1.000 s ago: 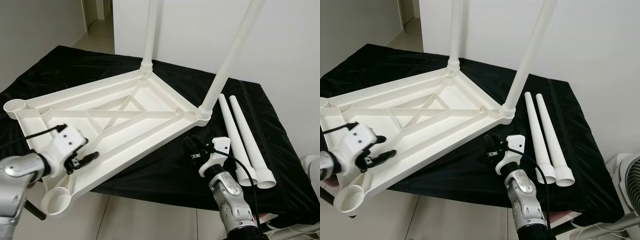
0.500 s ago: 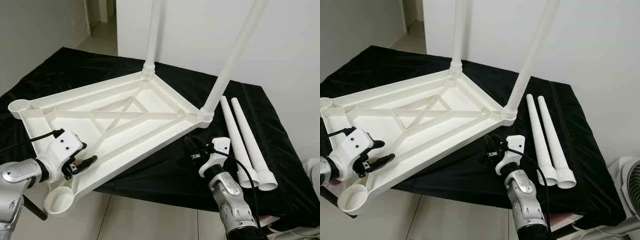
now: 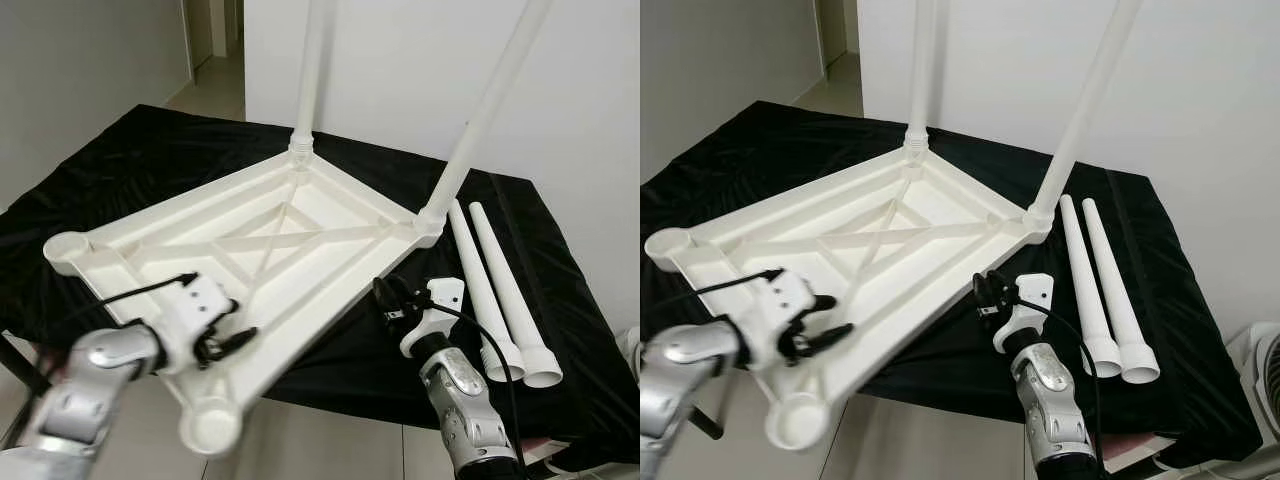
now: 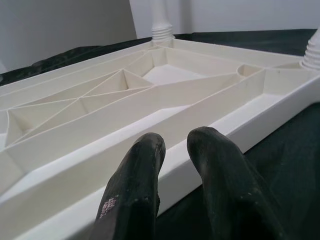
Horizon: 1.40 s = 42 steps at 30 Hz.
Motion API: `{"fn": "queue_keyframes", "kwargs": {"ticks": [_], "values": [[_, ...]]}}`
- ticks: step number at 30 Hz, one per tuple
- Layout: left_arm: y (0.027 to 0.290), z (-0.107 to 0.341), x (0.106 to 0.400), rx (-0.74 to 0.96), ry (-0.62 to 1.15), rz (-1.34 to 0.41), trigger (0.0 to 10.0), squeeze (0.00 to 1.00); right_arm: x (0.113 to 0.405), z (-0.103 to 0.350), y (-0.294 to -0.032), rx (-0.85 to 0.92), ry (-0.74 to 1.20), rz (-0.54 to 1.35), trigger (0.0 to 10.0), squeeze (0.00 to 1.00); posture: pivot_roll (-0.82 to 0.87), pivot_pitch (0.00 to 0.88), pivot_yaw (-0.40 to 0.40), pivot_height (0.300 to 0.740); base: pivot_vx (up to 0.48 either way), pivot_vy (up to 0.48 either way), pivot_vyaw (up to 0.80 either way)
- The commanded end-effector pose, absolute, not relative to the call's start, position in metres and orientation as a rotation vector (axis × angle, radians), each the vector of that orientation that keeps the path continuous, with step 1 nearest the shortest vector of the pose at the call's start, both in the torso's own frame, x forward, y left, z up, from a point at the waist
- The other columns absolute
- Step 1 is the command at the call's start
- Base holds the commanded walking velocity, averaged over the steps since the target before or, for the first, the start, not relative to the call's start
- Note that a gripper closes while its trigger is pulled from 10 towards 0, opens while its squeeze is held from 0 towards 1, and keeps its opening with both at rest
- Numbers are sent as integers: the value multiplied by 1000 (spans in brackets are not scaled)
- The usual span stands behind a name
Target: Building children table
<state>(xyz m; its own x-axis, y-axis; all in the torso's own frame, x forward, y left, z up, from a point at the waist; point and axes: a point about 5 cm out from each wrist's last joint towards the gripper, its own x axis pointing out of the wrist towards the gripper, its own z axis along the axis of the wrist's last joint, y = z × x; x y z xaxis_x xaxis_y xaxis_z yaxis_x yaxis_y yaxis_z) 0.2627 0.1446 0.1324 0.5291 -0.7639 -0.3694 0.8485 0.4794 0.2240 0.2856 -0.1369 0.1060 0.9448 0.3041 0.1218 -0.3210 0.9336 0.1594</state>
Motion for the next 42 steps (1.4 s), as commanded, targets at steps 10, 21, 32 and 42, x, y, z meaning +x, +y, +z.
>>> {"fn": "queue_keyframes", "kwargs": {"ticks": [10, 21, 32, 42], "values": [[124, 129, 272, 368, 202, -972, 10000, 0, 284, 107, -143, 171, -101, 289, 10000, 0, -21, 36, -76, 740, 0, 0, 0], [164, 151, 261, 274, 193, -1047, 10000, 0, 284, 106, -143, 169, -96, 290, 10000, 0, -10, 39, -85, 740, 0, 0, 0], [194, 150, 235, 304, 317, -1160, 10000, 0, 284, 106, -146, 159, -92, 296, 10000, 0, -2, 46, -93, 740, 0, 0, 0], [194, 139, 207, 275, 462, -1278, 10000, 0, 284, 106, -145, 156, -89, 308, 10000, 0, 2, 44, -107, 740, 0, 0, 0]]}}
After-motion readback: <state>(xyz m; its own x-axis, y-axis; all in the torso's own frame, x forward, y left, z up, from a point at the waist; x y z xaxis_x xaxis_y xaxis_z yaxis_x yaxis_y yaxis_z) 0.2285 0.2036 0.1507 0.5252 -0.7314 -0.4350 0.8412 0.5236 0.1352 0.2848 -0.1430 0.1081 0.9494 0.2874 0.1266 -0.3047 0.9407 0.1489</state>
